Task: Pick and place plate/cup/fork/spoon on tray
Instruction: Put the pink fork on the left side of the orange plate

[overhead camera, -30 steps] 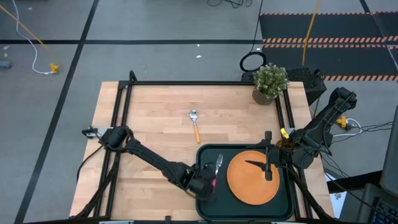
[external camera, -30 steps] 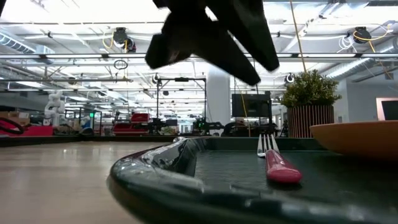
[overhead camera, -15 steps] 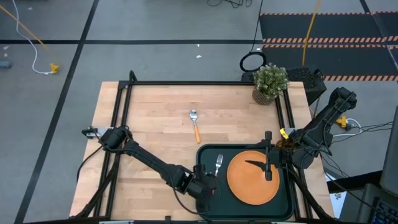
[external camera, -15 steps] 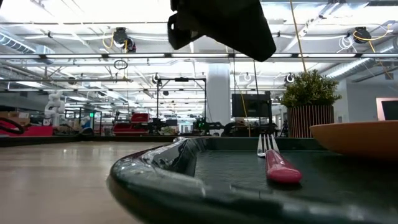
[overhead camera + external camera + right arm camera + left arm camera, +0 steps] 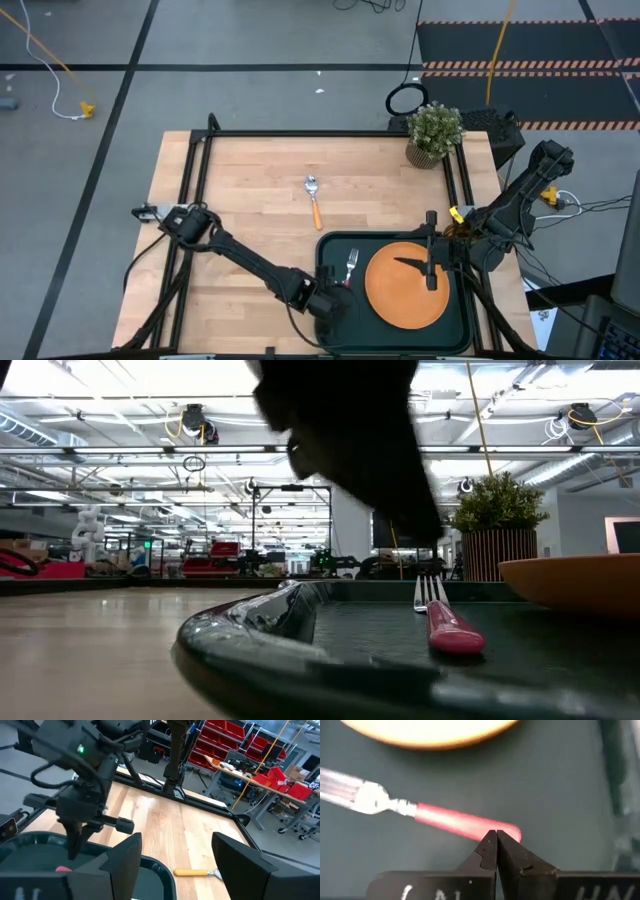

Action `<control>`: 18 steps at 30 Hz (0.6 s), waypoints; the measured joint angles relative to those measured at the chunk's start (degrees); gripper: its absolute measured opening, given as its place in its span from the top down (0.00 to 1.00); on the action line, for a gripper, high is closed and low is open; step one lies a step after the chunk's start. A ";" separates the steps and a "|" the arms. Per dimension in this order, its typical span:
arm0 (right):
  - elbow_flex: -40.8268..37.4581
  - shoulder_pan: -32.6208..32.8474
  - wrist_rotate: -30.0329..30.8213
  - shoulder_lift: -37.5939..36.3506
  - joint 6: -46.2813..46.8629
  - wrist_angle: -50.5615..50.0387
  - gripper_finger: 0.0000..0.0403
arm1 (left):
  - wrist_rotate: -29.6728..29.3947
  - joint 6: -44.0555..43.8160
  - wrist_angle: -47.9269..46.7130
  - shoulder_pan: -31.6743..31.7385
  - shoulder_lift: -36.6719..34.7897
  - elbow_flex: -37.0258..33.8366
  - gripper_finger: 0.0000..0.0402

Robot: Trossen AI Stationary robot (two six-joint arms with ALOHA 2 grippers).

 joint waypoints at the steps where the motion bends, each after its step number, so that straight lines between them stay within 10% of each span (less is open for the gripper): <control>1: 0.02 0.00 0.00 0.00 -0.01 0.09 0.42 | 0.17 -0.10 -1.19 0.00 0.02 -0.07 1.00; 18: -0.01 -0.02 0.20 0.00 0.13 0.12 0.42 | -0.75 4.29 -3.59 0.31 2.58 -0.02 1.00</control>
